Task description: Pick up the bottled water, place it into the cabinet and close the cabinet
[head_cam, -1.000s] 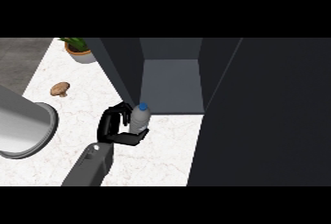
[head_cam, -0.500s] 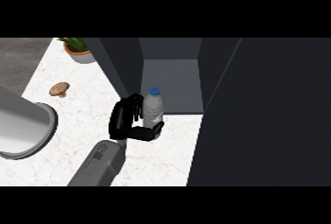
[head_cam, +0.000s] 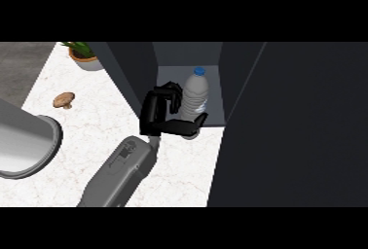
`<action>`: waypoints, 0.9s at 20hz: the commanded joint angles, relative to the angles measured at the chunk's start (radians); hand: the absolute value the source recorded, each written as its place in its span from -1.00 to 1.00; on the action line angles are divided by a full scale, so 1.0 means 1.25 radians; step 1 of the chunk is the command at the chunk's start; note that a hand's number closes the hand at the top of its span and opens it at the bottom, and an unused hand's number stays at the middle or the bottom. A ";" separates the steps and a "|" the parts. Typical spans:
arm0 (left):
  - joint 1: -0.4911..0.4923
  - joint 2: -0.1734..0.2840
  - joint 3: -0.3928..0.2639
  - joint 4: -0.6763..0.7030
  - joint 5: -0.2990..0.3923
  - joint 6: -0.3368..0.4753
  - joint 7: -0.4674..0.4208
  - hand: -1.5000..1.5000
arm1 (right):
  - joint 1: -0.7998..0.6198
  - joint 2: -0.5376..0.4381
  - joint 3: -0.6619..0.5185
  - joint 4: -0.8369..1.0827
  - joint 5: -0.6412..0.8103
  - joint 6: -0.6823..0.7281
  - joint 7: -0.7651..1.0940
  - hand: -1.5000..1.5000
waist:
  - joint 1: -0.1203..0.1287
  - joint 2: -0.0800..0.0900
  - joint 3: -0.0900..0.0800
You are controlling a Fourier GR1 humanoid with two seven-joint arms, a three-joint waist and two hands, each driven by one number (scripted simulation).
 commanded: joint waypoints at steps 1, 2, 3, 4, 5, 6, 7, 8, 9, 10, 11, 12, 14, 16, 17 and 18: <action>-0.103 0.000 0.045 0.075 -0.004 0.014 0.043 1.00 | -0.016 0.010 0.013 -0.058 0.066 -0.006 0.059 -1.00 | 0.002 0.002 0.000; -0.090 0.000 -0.003 0.054 0.019 0.072 0.040 1.00 | 0.063 -0.037 0.013 -0.107 0.035 0.010 0.006 -1.00 | -0.005 0.001 0.000; -0.067 0.000 -0.014 -0.006 -0.017 0.062 0.088 1.00 | 0.060 -0.033 -0.021 -0.075 0.000 0.018 -0.013 -1.00 | 0.005 0.000 0.000; -0.075 0.000 -0.025 0.034 0.007 0.078 0.073 1.00 | 0.068 -0.037 0.006 -0.133 0.043 -0.001 0.032 -1.00 | -0.002 0.000 0.000; -0.110 0.000 0.015 0.098 0.024 0.055 0.047 1.00 | 0.061 -0.036 0.020 -0.143 0.050 -0.002 0.053 -1.00 | -0.006 0.002 0.000; -0.140 0.000 0.018 0.121 0.031 0.061 0.068 1.00 | 0.046 -0.033 0.000 -0.095 0.035 0.006 0.017 -1.00 | -0.005 0.003 0.000; -0.164 0.000 0.020 0.179 0.061 0.061 0.031 1.00 | 0.068 -0.043 0.035 -0.106 0.046 0.007 0.012 -1.00 | -0.015 0.004 0.000; -0.154 0.000 0.024 0.147 0.065 0.081 0.057 1.00 | 0.061 -0.063 -0.022 -0.139 0.023 0.011 0.030 -1.00 | -0.011 0.003 0.000; -0.135 0.000 -0.031 0.108 0.098 0.129 0.073 1.00 | 0.092 -0.068 -0.012 -0.130 -0.003 0.018 -0.015 -1.00 | -0.011 0.001 0.000; -0.179 0.000 0.048 0.218 0.099 0.055 0.013 1.00 | 0.050 -0.024 0.031 -0.055 0.046 -0.001 -0.010 -1.00 | -0.009 0.005 0.000; -0.162 0.000 0.025 0.182 0.083 0.064 0.052 1.00 | 0.129 -0.065 0.032 -0.132 0.033 -0.001 -0.032 -1.00 | -0.010 0.001 0.000; -0.179 0.000 0.019 0.229 0.104 0.088 0.017 1.00 | 0.093 -0.065 -0.018 -0.105 -0.029 0.021 -0.046 -1.00 | -0.012 0.005 0.000; -0.209 0.000 0.008 0.228 0.122 0.146 0.039 1.00 | 0.143 -0.064 0.039 -0.129 0.023 -0.003 -0.052 -1.00 | -0.019 0.002 0.000; -0.246 0.000 0.051 0.312 0.120 0.121 -0.009 1.00 | 0.097 -0.085 -0.055 -0.138 -0.055 0.027 -0.023 -1.00 | -0.018 0.007 0.000; -0.252 0.000 0.027 0.354 0.137 0.142 -0.032 1.00 | 0.093 -0.073 -0.055 -0.099 -0.069 0.028 -0.060 -1.00 | -0.029 0.010 0.000; -0.270 0.000 0.016 0.368 0.128 0.150 -0.027 1.00 | 0.105 -0.071 -0.036 -0.098 -0.048 0.023 -0.062 -1.00 | -0.026 0.008 0.000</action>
